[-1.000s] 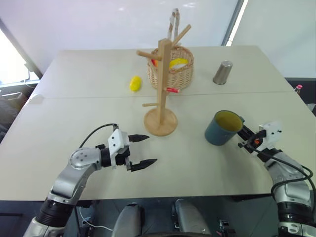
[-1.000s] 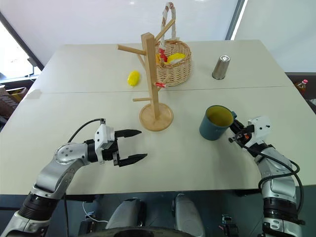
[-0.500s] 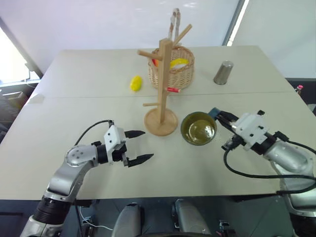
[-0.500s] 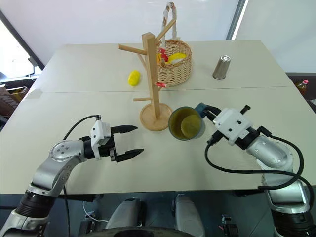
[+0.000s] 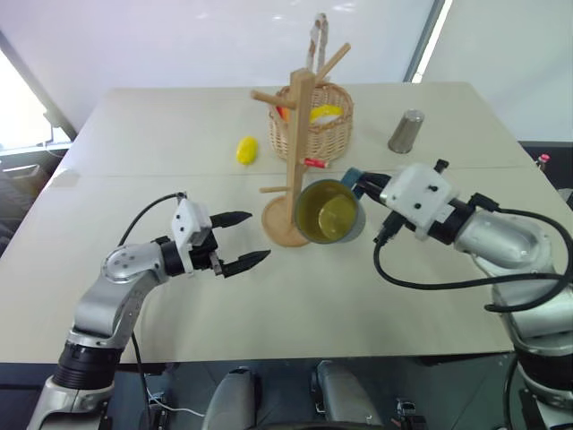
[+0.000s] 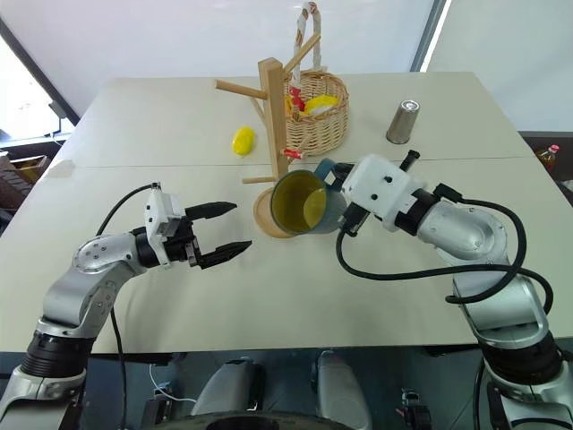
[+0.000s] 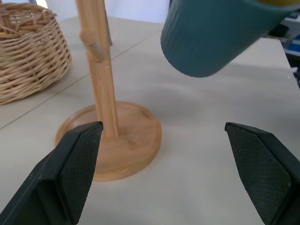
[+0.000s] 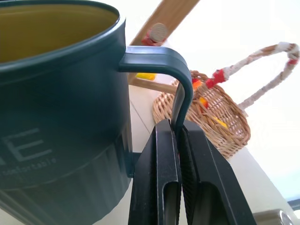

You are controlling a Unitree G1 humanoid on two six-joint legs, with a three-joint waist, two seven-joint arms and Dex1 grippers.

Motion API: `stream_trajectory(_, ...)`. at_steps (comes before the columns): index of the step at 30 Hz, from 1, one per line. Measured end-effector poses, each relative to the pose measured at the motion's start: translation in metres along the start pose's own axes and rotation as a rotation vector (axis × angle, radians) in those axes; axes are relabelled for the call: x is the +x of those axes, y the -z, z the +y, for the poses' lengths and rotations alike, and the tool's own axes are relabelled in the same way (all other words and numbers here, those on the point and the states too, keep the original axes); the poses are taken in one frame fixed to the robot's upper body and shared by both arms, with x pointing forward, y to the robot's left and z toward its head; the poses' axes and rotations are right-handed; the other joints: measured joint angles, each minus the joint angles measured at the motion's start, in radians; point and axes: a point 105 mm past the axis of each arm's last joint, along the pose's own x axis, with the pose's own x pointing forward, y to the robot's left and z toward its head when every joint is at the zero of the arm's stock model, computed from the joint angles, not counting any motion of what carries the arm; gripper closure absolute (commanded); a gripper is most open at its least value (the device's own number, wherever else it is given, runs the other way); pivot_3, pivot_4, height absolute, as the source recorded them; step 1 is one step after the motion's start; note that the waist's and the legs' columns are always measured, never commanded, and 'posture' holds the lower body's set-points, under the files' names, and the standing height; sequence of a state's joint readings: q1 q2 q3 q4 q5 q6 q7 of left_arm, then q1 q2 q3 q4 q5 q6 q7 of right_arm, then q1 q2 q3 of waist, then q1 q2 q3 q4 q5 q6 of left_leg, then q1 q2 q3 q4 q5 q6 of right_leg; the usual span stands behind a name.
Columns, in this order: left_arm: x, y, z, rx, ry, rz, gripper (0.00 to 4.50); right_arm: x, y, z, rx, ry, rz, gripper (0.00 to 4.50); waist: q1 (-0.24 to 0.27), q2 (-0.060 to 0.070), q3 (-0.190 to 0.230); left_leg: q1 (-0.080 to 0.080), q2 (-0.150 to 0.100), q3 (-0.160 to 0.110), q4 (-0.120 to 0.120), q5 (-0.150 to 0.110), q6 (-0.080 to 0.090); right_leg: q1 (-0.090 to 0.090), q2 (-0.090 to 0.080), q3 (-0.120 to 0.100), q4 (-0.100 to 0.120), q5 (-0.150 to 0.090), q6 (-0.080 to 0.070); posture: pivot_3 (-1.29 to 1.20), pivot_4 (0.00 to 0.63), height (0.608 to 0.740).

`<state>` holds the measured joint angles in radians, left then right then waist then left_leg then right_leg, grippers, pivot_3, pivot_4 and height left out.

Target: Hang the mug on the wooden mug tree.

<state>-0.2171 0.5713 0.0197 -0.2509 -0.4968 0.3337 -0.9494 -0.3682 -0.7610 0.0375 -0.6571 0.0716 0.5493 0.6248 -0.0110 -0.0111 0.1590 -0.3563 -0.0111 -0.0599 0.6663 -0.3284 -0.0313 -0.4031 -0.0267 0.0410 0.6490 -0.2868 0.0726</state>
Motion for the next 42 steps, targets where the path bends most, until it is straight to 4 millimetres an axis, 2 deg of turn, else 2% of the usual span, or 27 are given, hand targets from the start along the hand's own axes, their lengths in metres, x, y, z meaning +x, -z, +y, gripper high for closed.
stream_trajectory(8, -0.001, -0.013, 0.002, 0.007, 0.0, -0.023, 0.0, 0.01, -0.012, -0.01, -0.058, 0.019, -0.007, 4.44, -0.002, 0.0, 0.0, 0.0, 0.0, 0.0, 0.0, 0.0, 0.0, -0.001, 0.0, 0.0, 0.0, 0.0, 0.0, 0.0, 0.15, 0.74)
stream_trajectory(25, -0.012, -0.028, 0.008, 0.0, -0.035, -0.062, 0.0, 0.036, -0.031, -0.014, -0.111, -0.021, -0.034, 4.44, -0.002, 0.0, 0.0, -0.001, 0.0, 0.0, -0.001, 0.0, 0.0, -0.002, 0.0, 0.0, 0.0, 0.0, 0.0, 0.0, 0.15, 0.74)
stream_trajectory(38, -0.015, -0.037, 0.01, -0.004, -0.055, -0.097, 0.0, 0.052, -0.011, -0.013, -0.095, -0.025, 0.066, 4.44, -0.003, 0.0, 0.0, -0.001, 0.0, 0.0, -0.001, 0.0, 0.0, -0.002, -0.001, 0.0, 0.0, 0.0, 0.0, 0.0, 0.15, 0.74)
stream_trajectory(41, -0.015, -0.038, 0.01, -0.001, -0.06, -0.099, 0.0, 0.053, -0.012, -0.012, -0.088, -0.028, 0.06, 3.51, -0.003, 0.0, 0.0, -0.001, 0.0, 0.0, -0.001, 0.0, 0.0, -0.002, 0.0, 0.0, 0.0, 0.0, 0.0, 0.0, 0.15, 0.74)
stream_trajectory(42, -0.015, -0.038, 0.01, -0.001, -0.061, -0.1, 0.0, 0.053, -0.012, -0.012, -0.086, -0.027, 0.057, 3.05, -0.003, 0.0, 0.0, -0.001, 0.0, 0.0, -0.001, 0.0, 0.0, -0.002, 0.0, 0.0, 0.0, 0.0, 0.0, 0.0, 0.15, 0.74)
